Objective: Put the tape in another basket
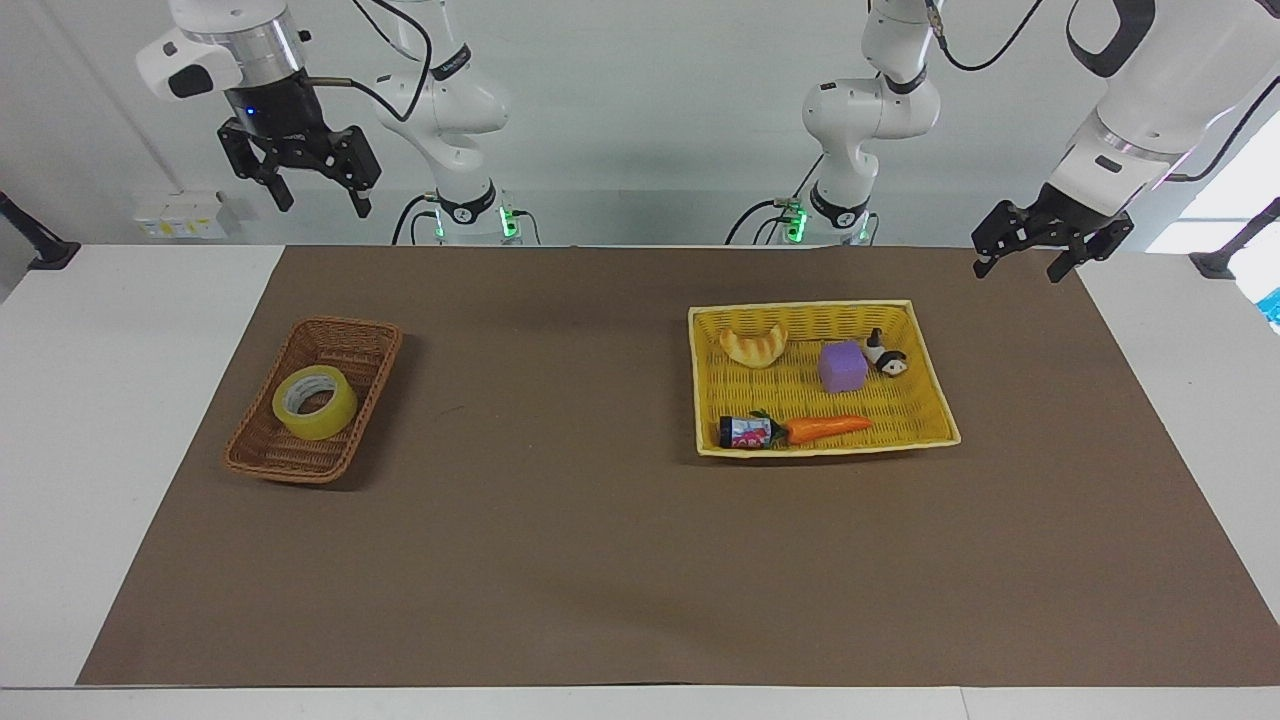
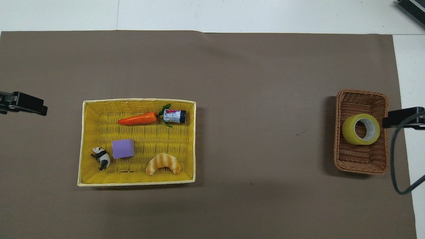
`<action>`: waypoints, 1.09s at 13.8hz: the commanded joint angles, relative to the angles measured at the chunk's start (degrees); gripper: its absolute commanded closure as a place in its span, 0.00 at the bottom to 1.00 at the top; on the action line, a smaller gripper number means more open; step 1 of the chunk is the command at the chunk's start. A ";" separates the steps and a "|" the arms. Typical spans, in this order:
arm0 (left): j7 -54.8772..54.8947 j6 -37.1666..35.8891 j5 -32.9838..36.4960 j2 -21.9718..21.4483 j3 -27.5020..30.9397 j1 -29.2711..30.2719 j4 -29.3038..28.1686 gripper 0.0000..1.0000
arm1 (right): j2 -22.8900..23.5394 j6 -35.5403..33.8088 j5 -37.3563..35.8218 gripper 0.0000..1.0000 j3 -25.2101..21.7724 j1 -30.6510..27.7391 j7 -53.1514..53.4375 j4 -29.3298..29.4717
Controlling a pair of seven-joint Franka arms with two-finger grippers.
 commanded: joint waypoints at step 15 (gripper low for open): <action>0.95 -0.78 1.10 -0.92 0.34 -0.31 -0.19 0.00 | -2.25 0.97 -0.14 0.00 0.14 -0.06 -3.05 -4.18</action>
